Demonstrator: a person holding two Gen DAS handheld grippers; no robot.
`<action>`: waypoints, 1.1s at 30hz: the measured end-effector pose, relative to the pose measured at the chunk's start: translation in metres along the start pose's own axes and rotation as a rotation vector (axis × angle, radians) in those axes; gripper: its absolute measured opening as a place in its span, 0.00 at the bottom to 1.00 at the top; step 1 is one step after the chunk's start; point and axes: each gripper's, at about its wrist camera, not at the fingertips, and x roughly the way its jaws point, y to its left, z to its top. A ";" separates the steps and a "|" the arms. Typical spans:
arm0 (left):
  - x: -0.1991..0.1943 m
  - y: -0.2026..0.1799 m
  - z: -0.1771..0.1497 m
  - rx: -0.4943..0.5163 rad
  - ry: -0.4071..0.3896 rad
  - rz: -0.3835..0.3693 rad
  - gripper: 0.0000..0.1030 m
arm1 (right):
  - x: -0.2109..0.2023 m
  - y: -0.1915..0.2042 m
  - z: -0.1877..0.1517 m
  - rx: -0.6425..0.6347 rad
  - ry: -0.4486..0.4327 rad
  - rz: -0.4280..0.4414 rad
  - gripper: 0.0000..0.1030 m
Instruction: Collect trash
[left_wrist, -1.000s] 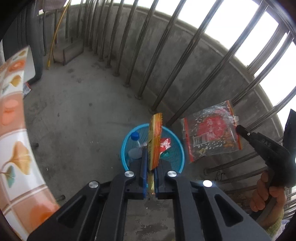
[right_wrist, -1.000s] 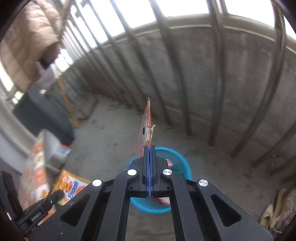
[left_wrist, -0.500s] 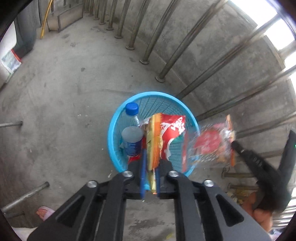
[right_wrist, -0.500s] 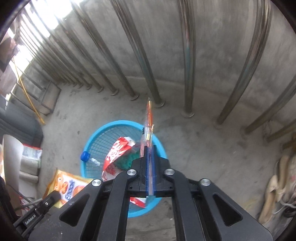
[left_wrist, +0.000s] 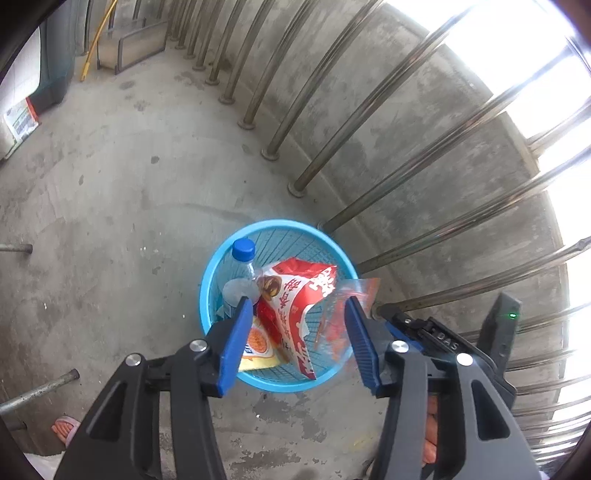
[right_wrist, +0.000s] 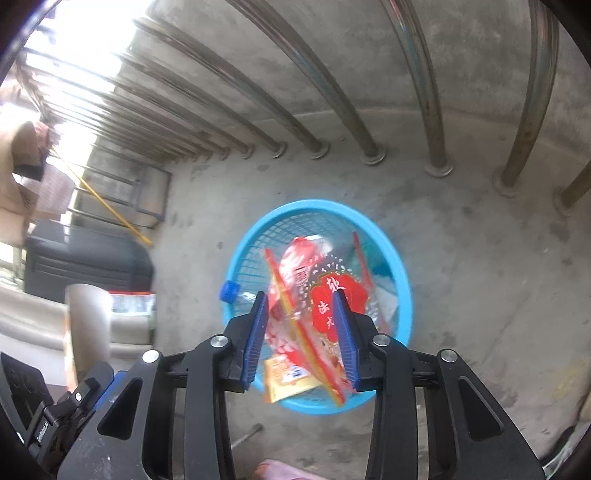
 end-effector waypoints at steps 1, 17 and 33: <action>-0.006 -0.001 -0.001 0.008 -0.011 -0.002 0.53 | 0.001 -0.001 0.000 0.010 0.008 0.005 0.36; -0.214 0.019 -0.053 0.112 -0.401 0.154 0.91 | -0.062 0.125 -0.023 -0.342 -0.112 0.089 0.62; -0.387 0.098 -0.169 -0.171 -0.707 0.660 0.95 | -0.176 0.306 -0.189 -1.058 -0.479 0.202 0.92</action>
